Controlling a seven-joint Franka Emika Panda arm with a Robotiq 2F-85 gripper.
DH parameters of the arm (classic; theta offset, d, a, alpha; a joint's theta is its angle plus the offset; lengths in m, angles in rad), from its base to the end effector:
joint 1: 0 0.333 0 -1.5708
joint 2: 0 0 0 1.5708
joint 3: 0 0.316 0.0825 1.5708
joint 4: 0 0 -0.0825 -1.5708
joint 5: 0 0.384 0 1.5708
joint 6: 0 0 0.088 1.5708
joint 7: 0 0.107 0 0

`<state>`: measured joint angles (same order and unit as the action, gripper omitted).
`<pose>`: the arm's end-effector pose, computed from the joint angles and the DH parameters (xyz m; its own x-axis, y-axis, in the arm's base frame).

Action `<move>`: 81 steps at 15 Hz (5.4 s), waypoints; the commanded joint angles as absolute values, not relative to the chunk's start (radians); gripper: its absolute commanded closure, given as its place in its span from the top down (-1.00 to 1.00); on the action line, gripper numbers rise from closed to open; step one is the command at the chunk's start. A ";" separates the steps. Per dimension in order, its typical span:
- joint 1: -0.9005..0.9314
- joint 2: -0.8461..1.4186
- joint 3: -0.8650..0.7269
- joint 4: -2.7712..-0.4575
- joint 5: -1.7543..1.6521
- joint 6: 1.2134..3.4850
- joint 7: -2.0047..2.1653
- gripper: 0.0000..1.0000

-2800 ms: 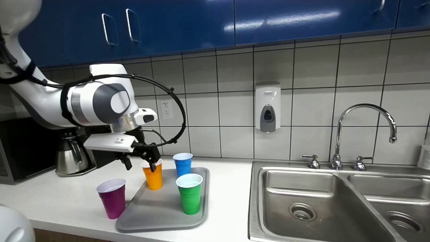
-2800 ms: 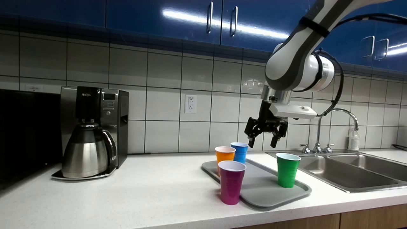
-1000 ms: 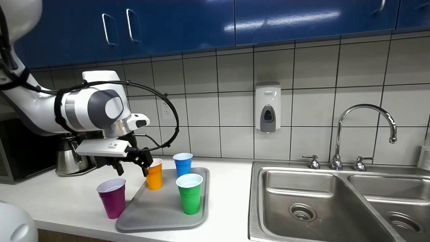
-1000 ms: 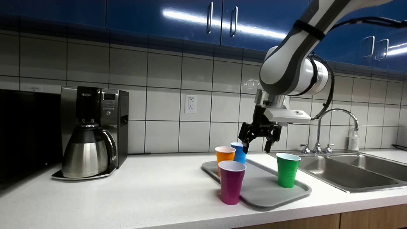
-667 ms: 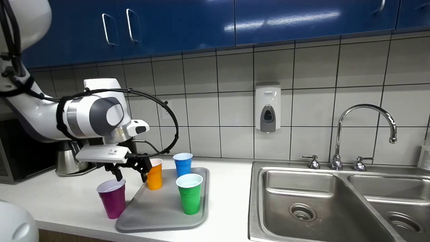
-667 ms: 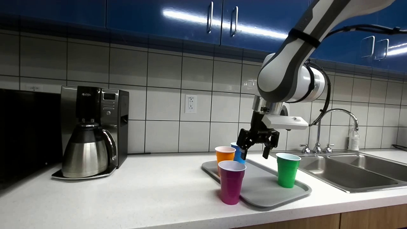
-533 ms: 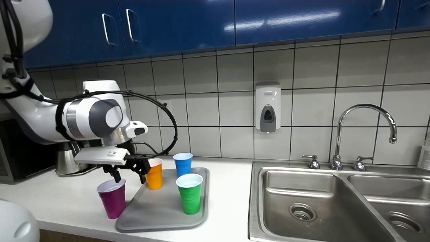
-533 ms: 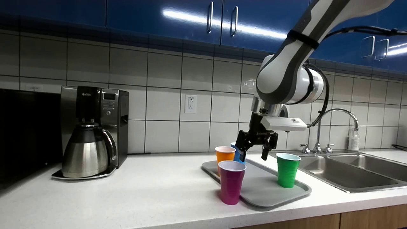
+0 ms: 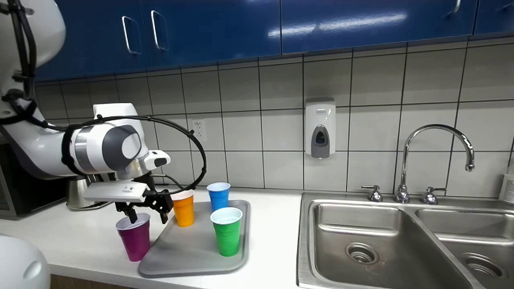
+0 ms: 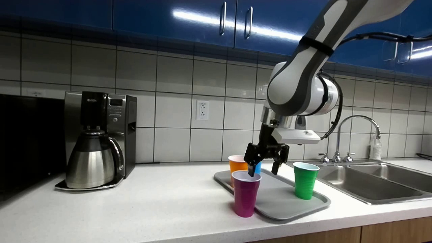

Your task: Put the green and purple cups on the tray

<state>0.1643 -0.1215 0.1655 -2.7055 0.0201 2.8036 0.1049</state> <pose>0.4037 0.1357 0.2885 0.9557 0.1999 0.2163 0.2076 -0.9781 -0.0134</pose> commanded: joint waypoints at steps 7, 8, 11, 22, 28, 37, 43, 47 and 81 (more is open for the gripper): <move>0.190 -0.047 0.197 -2.675 0.011 2.874 0.146 1.00; 0.191 -0.043 0.199 -2.674 0.011 2.875 0.147 1.00; 0.194 -0.031 0.200 -2.671 0.009 2.878 0.152 1.00; 0.210 -0.021 0.201 -2.669 0.022 2.890 0.144 -0.34; 0.215 -0.019 0.201 -2.671 0.041 2.889 0.134 -1.00; 0.234 -0.060 0.212 -2.661 0.120 2.859 0.115 -0.99; 0.214 -0.103 0.190 -2.649 0.102 2.863 0.129 -0.99; 0.175 -0.113 0.162 -2.648 0.069 2.864 0.147 -0.99; 0.076 -0.058 0.087 -2.634 0.167 2.721 0.201 -0.99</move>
